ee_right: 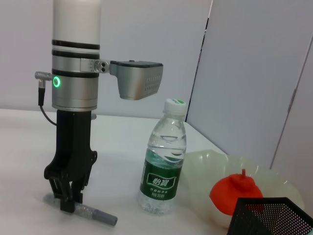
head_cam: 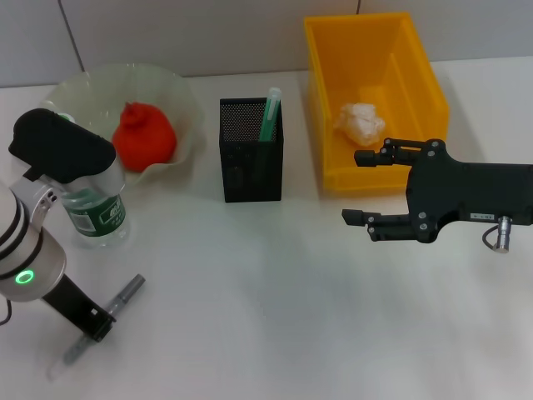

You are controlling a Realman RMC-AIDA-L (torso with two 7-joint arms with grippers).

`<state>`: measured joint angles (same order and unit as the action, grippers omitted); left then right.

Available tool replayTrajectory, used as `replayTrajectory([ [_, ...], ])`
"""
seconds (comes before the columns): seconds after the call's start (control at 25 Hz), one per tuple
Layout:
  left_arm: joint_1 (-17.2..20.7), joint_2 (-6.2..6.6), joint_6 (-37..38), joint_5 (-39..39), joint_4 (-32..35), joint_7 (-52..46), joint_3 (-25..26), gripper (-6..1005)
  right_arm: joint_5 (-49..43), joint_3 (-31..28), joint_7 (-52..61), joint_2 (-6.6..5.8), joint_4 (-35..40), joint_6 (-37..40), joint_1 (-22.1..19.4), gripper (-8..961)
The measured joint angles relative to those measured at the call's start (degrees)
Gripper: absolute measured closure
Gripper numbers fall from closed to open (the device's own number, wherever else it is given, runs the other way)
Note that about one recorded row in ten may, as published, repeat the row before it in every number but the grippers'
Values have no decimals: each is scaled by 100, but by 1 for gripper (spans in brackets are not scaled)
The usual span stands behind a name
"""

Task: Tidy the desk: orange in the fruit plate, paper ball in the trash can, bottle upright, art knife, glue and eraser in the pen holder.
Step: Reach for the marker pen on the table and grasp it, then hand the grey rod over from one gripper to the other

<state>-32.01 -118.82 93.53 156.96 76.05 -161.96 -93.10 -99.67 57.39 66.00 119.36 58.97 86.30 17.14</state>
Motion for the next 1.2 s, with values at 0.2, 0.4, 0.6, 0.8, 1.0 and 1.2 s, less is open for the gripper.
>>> replayTrajectory([
  [0.2, -17, 0, -11, -24, 40, 12, 1, 835, 0, 0, 0, 0, -17, -9, 5, 196],
  [0.4, -17, -9, -8, -87, 102, 42, -10, 844, 0, 0, 0, 0, -37, -122, 4, 196],
  [0.6, -30, -18, -15, -243, 171, 61, -18, 846, 0, -8, -1, 0, -75, -230, -12, 197],
  [0.8, -41, -25, -87, -396, 397, 66, -76, 848, 1, -48, -32, -3, -199, -301, -5, 197],
  [1.0, -27, -22, -283, -539, 677, 67, -77, 850, 3, -185, -75, -7, -319, -309, 22, 197],
  [1.2, -5, -20, -437, -609, 856, 68, -57, 848, 7, -285, -82, -9, -396, -313, 30, 196],
])
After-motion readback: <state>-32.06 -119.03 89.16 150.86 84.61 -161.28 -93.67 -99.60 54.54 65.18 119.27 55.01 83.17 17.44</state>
